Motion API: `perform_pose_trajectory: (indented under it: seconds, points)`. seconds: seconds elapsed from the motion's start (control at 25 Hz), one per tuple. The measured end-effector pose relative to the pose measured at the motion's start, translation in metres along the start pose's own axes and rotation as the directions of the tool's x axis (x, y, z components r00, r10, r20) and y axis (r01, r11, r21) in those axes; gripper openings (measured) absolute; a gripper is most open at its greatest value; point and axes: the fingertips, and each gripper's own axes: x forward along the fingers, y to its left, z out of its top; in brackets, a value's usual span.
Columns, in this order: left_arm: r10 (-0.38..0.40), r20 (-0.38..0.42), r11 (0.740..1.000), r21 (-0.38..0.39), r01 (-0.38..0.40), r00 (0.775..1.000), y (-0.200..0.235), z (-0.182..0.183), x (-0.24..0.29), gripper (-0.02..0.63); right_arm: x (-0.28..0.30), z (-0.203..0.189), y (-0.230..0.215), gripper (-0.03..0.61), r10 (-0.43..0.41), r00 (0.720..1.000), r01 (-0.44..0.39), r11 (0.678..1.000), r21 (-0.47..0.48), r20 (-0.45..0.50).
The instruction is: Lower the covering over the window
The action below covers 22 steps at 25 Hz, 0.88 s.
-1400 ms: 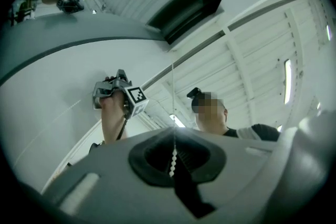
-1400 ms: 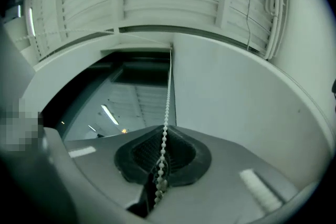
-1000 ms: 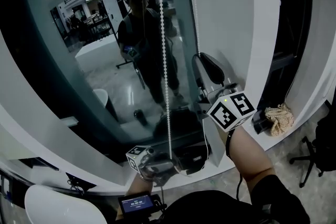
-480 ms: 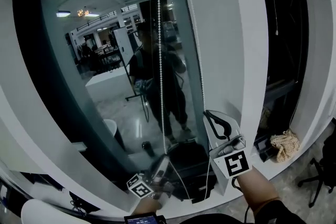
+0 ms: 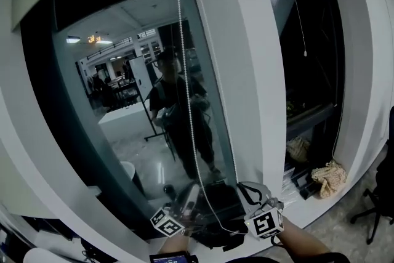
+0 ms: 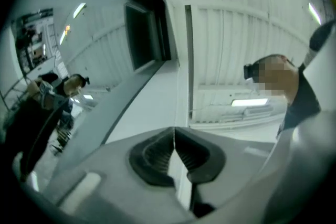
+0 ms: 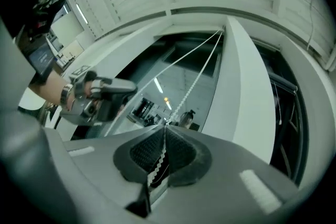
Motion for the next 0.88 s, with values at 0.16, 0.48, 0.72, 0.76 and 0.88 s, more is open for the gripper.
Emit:
perform_pose_trajectory:
  seconds: [0.16, 0.48, 0.72, 0.76, 0.88]
  points:
    - [0.104, -0.004, 0.968, 0.231, -0.1, 0.995, -0.006, -0.003, 0.009, -0.002, -0.024, -0.067, 0.032, 0.015, 0.04, 0.986, -0.037, 0.999, 0.025, -0.161]
    - [-0.025, -0.136, 1.0, 0.008, 0.026, 0.99, -0.04, -0.059, 0.021, -0.002, -0.081, -0.091, 0.008, 0.015, -0.024, 0.984, 0.072, 0.96, 0.27, -0.176]
    - [-0.115, -0.134, 0.992, 0.034, 0.121, 0.984, -0.061, -0.067, 0.066, -0.002, -0.082, -0.081, -0.003, 0.015, -0.032, 0.985, 0.048, 0.995, 0.092, -0.168]
    - [-0.152, -0.133, 0.988, 0.018, 0.156, 0.979, -0.068, -0.066, 0.071, -0.002, -0.084, -0.09, 0.002, 0.015, -0.022, 0.979, 0.036, 0.997, 0.066, -0.201]
    - [-0.243, -0.158, 0.97, -0.051, 0.237, 0.957, -0.089, -0.07, 0.079, -0.002, -0.1, -0.127, 0.038, 0.015, 0.072, 0.946, -0.054, 0.996, 0.064, -0.318]
